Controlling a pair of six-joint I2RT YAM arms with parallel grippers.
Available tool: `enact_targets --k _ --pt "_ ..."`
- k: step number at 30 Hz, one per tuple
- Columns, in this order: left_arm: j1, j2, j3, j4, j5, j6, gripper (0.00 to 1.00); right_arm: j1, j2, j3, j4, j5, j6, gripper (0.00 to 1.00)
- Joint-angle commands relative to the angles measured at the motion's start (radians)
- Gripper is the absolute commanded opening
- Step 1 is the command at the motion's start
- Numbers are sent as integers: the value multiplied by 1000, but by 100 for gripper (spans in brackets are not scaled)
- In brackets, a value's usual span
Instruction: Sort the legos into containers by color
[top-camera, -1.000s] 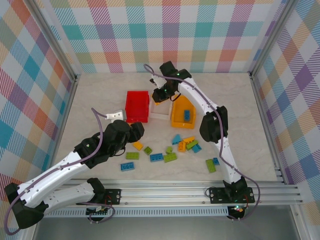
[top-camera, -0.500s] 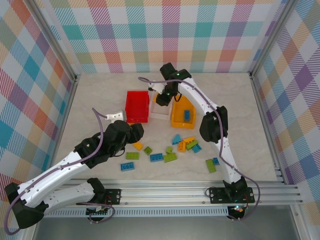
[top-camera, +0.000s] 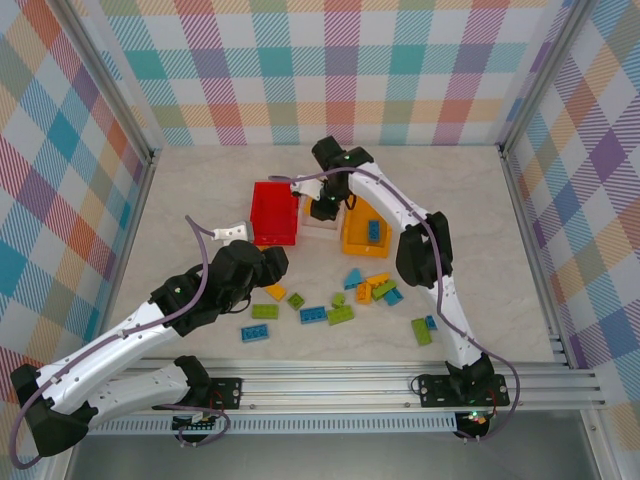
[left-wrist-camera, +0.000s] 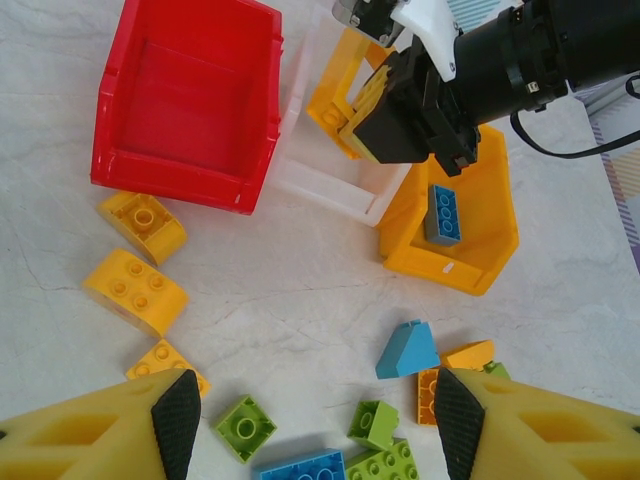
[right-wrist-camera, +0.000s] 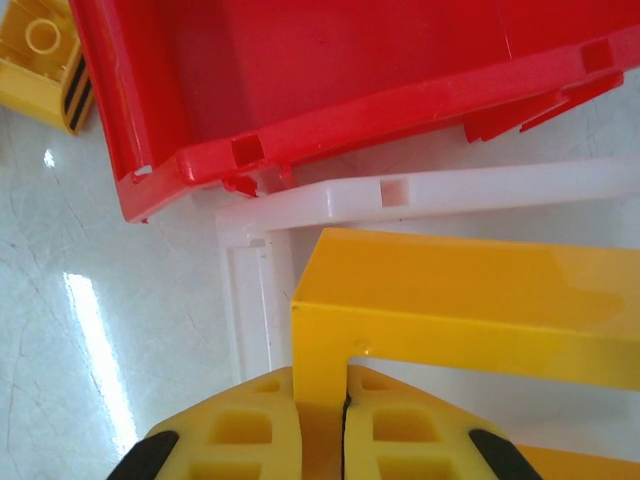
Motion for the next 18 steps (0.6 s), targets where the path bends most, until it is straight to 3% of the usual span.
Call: enact_targets --k 1,4,18 --pt "13 -6 9 1 8 -14 65 2 12 -16 31 12 -28 12" --pt "13 -7 10 0 9 -15 65 2 14 -30 49 29 -23 20" --pt "13 -2 11 8 9 -15 65 15 -1 -42 69 47 -12 28"
